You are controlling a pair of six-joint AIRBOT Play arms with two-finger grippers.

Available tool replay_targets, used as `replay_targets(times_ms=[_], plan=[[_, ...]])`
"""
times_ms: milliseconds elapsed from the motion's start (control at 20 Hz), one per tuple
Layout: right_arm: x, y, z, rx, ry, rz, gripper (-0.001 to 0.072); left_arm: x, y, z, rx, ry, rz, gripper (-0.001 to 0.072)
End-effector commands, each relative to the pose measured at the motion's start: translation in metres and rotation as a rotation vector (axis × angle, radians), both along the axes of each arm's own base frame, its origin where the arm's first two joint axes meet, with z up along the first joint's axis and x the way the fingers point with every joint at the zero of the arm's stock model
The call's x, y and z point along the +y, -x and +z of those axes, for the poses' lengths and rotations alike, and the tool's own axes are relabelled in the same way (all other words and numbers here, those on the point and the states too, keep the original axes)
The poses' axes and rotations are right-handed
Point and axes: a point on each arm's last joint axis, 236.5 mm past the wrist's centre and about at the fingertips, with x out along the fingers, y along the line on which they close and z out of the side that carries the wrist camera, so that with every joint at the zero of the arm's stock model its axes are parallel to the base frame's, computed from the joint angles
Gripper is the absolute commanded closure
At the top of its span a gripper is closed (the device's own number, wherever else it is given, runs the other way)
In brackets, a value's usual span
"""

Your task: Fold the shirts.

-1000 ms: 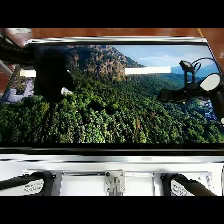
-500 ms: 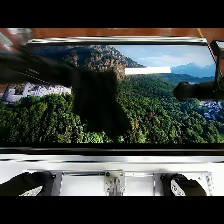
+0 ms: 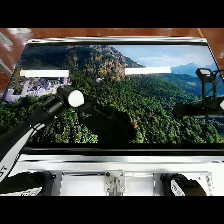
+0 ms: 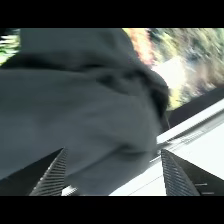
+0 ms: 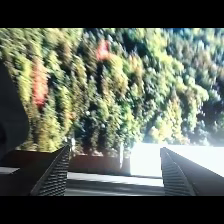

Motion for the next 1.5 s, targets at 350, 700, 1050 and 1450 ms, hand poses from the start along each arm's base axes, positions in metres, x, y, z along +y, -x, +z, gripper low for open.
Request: replay_targets(times_ms=[350, 700, 1050, 1450], plan=[[0.021, -0.025, -0.06, 0.108, -0.295, -0.059, 0.0065, 0.171, 0.015, -0.04, 0.326, 0.035, 0.253, -0.0013], [0.048, -0.039, -0.103, 0.247, -0.515, -0.076, 0.0064, 0.144, 0.003, -0.121, 0.303, 0.167, 0.475, -0.0013], [0.058, -0.009, -0.139, 0.442, -0.505, -0.013, 0.0065, 0.101, -0.028, -0.143, 0.266, 0.268, 0.541, 0.0377], [0.151, 0.049, -0.193, 0.607, -0.475, 0.293, 0.0064, 0.095, -0.008, -0.136, 0.305, 0.281, 0.401, 0.0668]])
